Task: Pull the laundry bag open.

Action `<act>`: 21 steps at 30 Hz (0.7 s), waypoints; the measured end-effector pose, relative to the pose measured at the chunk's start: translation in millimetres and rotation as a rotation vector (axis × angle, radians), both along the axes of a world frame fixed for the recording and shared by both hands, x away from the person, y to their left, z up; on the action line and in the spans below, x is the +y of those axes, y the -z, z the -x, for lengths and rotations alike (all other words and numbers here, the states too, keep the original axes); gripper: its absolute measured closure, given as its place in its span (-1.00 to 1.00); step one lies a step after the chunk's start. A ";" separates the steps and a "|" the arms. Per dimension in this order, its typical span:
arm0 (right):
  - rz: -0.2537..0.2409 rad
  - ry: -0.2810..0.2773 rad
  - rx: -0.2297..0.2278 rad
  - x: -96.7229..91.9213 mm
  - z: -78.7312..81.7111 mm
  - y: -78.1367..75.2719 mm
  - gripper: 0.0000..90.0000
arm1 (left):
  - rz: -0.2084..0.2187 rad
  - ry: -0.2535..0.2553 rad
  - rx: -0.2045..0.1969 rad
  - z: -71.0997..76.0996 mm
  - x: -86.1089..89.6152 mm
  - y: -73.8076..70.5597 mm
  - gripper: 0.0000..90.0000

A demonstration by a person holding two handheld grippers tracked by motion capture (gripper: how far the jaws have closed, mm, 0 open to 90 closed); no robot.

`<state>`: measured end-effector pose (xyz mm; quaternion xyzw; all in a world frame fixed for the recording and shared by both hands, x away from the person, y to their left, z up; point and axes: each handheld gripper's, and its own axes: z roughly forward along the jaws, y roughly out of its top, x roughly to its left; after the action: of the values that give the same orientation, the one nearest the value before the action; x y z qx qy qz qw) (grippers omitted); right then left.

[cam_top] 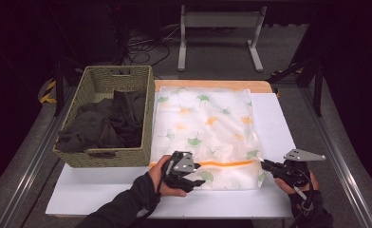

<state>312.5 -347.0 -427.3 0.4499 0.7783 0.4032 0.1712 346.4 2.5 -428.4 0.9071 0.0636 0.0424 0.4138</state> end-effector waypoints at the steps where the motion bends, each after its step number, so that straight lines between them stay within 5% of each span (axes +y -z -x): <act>1: 0.000 -0.002 -0.001 0.3 0.5 0.1 0.87 | -0.001 0.016 -0.017 -1.0 -11.6 -1.2 0.11; 6: -0.010 -0.014 -0.014 1.7 2.6 -3.2 0.87 | -0.044 0.051 -0.024 -5.3 -70.7 -0.3 0.56; 8: -0.009 -0.025 -0.020 3.4 3.5 -4.4 0.87 | -0.071 0.042 -0.029 -10.8 -86.7 0.1 0.69; 11: -0.017 -0.028 -0.016 4.9 4.5 -5.2 0.87 | -0.057 0.031 -0.002 -21.4 -103.9 1.7 0.77; 15: -0.022 -0.041 -0.022 5.4 5.0 -5.2 0.87 | -0.057 0.024 0.011 -27.2 -116.8 8.1 0.80; 21: -0.041 -0.057 -0.014 7.6 5.6 -4.5 0.87 | -0.001 0.028 0.063 -31.7 -123.9 14.4 0.75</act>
<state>306.9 -339.4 -422.8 0.4282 0.7810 0.4272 0.1559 378.1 -121.4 -442.8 0.9091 0.0639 0.0082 0.4116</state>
